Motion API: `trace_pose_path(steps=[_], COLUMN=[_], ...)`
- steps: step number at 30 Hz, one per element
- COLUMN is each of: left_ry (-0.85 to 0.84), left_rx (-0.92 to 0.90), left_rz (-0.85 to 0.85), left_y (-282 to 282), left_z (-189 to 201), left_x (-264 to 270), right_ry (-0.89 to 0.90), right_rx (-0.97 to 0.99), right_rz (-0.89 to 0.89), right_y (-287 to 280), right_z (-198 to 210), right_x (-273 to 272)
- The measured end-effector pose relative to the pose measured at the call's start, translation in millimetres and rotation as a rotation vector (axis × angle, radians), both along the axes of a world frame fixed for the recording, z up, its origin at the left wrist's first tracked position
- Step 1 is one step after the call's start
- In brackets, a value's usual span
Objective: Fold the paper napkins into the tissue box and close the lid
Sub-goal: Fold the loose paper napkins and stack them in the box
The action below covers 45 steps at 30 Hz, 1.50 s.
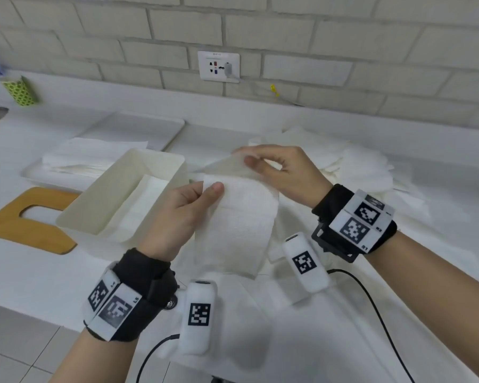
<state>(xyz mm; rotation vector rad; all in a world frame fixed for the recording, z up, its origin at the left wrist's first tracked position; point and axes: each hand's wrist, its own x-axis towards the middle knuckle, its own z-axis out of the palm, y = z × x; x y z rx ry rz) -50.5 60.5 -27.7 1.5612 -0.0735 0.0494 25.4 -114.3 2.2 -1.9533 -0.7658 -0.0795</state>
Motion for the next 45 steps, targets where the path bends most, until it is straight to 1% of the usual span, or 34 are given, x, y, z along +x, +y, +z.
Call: trace_pose_path(steps=[1, 5, 6, 8, 9, 11, 14, 17, 22, 25, 29, 33, 35, 37, 40, 45], left_ry=[0.002, 0.017, 0.027, 0.052, 0.069, 0.091, 0.089, 0.012, -0.15, -0.226, -0.303, -0.305, -0.303, -0.311, -0.32, -0.309], left_rx=[0.017, 0.079, 0.094, 0.14, 0.178, 0.208, 0.17, 0.032, -0.082, -0.047, -0.009, -0.008, -0.005, 0.01, 0.003, 0.047], left_rz=[-0.012, -0.056, -0.05, -0.024, -0.018, 0.003, 0.096, 0.171, 0.145, 0.133, 0.186, 0.218, 0.232, 0.229, 0.223, 0.225], left_y=[1, 3, 3, 4, 4, 5, 8, 7, -9, -16, -20, -24, -26, -26, -27, -28], left_z=[-1, -2, -3, -6, -6, -11, -9, 6, 22, 22, 17, 17, 15, 11, 7, 5], left_x=[-1, -3, -1, 3, 5, 12, 19, 21, 17, 11, 9, 5, 4, 3, 4, 4], right_ry=[0.034, 0.082, 0.125, 0.242, 0.291, 0.314, 0.317, 0.29, 0.212, 0.188, 0.167, 0.127, 0.17, 0.25, 0.343, 0.351], right_rx=[0.054, 0.292, 0.353, 0.47, 0.497, 0.533, 0.524, 0.481, 0.388, 0.364, 0.307, 0.232, 0.21, 0.257, 0.332, 0.375], right_rz=[-0.044, -0.235, -0.263, -0.256, -0.247, -0.234, -0.207, -0.199, -0.232, -0.269, -0.309, -0.36, -0.386, -0.386, -0.34, -0.317], right_y=[1, -1, -2, -6, -7, -10, -12, -10, 2, 9, 15, 21, 24, 26, 29, 31], right_z=[4, 29, 33, 39, 42, 44, 43, 38, 22, 15, 10, 6, 4, 1, 0, 0], right_x=[1, 7, 9, 8, 6, 4, -1, -8, -11, -13, -17, -19, -18, -17, -18, -18])
